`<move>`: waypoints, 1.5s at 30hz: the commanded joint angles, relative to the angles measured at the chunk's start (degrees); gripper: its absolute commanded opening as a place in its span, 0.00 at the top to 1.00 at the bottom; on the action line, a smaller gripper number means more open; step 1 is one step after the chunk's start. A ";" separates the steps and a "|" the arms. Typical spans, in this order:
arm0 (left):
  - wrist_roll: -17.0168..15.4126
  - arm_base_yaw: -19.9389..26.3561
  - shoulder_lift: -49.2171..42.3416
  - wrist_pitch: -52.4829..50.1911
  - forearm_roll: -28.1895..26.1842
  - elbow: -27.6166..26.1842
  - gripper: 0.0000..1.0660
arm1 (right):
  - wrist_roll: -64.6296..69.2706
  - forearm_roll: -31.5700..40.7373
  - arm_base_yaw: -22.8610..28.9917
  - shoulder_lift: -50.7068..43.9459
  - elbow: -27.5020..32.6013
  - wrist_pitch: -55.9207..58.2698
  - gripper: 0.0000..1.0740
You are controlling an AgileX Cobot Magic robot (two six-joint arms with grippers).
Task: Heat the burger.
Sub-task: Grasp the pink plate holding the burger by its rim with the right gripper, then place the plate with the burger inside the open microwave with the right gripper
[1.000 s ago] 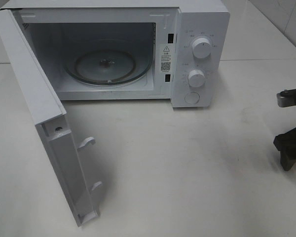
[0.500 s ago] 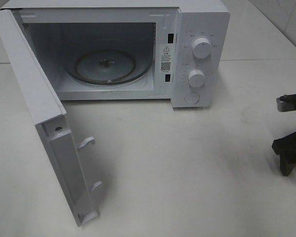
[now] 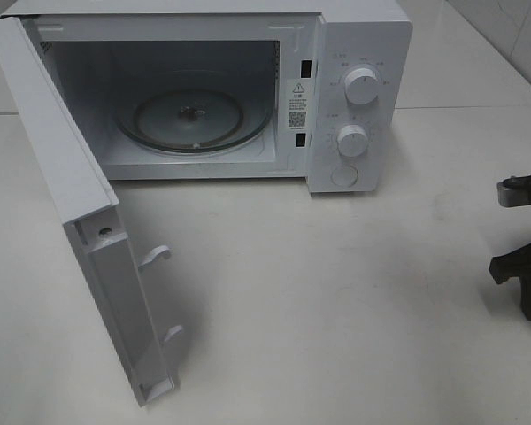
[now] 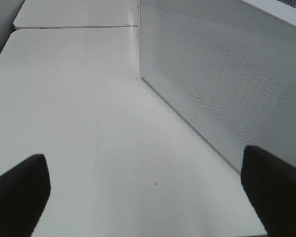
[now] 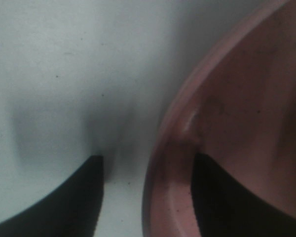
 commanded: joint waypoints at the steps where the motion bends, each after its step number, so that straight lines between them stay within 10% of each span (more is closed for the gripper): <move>1: -0.23 -0.11 -0.06 -0.11 -0.23 0.17 0.06 | 0.80 -0.06 -0.23 0.11 0.92 -0.17 0.82; 6: -0.23 -0.11 -0.06 -0.11 -0.23 0.17 0.06 | 0.80 -0.06 -0.23 0.11 1.15 -0.11 1.00; 19: -0.23 -0.11 -0.06 -0.11 -0.23 0.17 0.06 | 1.78 -1.89 2.35 0.11 1.15 0.86 1.00; 45: -0.17 -0.11 -0.06 -0.11 -0.23 0.17 0.06 | 28.59 -29.05 10.60 -5.39 4.93 7.39 1.00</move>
